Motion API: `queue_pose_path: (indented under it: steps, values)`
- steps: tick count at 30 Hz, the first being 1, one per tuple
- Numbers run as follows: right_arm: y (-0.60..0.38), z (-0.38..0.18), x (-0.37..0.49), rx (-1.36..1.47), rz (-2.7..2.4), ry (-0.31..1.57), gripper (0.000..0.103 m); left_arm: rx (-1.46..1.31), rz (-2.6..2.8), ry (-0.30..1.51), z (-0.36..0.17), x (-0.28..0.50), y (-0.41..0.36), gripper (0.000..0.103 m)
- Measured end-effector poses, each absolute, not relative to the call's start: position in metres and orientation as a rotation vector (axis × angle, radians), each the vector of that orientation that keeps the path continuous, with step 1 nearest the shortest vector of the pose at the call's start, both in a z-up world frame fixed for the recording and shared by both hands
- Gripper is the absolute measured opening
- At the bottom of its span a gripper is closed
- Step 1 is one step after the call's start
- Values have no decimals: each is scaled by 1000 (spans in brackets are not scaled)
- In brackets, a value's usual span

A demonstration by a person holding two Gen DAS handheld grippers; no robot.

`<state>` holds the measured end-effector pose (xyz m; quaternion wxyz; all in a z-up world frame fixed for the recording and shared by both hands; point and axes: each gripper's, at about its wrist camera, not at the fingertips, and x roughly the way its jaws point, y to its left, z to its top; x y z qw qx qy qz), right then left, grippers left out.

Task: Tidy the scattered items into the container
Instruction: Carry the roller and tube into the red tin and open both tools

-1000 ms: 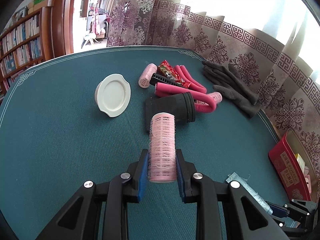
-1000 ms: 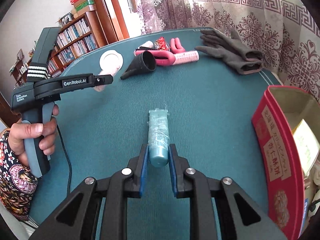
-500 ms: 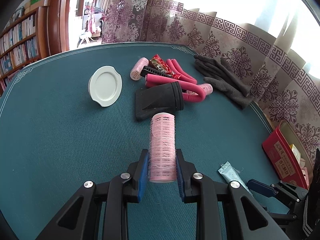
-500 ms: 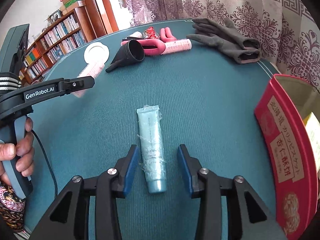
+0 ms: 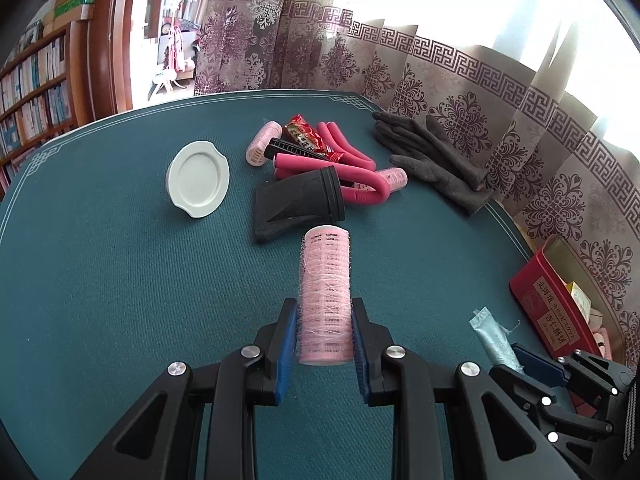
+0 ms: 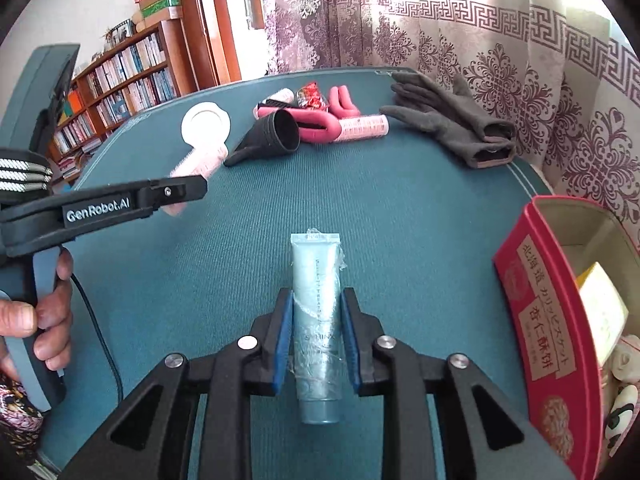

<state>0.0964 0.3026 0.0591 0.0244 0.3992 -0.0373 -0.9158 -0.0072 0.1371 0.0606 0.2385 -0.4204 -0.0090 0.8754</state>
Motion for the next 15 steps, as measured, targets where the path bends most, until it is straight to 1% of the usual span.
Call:
queue_pose_path:
  steps: [5,9,15]
  values:
    - [327,89,118,1125,-2913,-216,26,-1132,2366,-14,69,0,151,27]
    - [348,110,140,1053,-2990,-256,26,-1109,2334,18,77,10,171,27]
    - [394,126,177,1017,-3124,-324,26,-1049,2267,77,94,31,208,27]
